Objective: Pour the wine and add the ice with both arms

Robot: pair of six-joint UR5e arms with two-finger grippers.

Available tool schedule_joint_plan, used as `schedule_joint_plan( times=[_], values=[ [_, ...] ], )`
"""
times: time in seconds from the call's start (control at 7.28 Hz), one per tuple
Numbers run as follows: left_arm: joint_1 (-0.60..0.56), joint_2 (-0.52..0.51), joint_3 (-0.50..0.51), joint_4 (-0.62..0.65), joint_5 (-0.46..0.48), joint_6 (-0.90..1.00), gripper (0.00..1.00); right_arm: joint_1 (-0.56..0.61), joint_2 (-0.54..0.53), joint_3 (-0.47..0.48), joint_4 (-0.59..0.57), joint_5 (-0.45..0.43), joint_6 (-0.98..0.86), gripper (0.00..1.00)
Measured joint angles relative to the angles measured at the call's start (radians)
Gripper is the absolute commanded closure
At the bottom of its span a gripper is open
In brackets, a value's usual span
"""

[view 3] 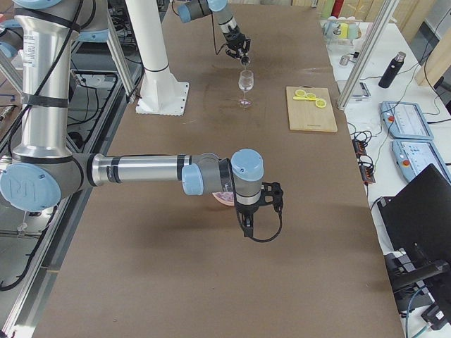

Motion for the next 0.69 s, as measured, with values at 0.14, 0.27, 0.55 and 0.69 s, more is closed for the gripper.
schedule_joint_plan(
  times=[0.14, 0.27, 0.55, 0.69],
  values=[
    [0.006, -0.008, 0.012, 0.007, 0.011, 0.0, 1.0, 0.0, -0.001, 0.0, 0.0, 0.003, 0.0, 0.0],
    [0.009, -0.018, 0.02, 0.02, 0.016, 0.0, 1.0, 0.0, -0.002, 0.0, 0.0, 0.004, 0.0, 0.0],
    [0.013, -0.051, 0.026, 0.074, 0.029, 0.0, 1.0, 0.0, -0.002, 0.0, 0.0, 0.004, 0.0, 0.0],
    [0.017, -0.063, 0.031, 0.092, 0.042, 0.0, 1.0, 0.0, -0.003, 0.0, 0.0, 0.004, 0.0, 0.0]
  ],
)
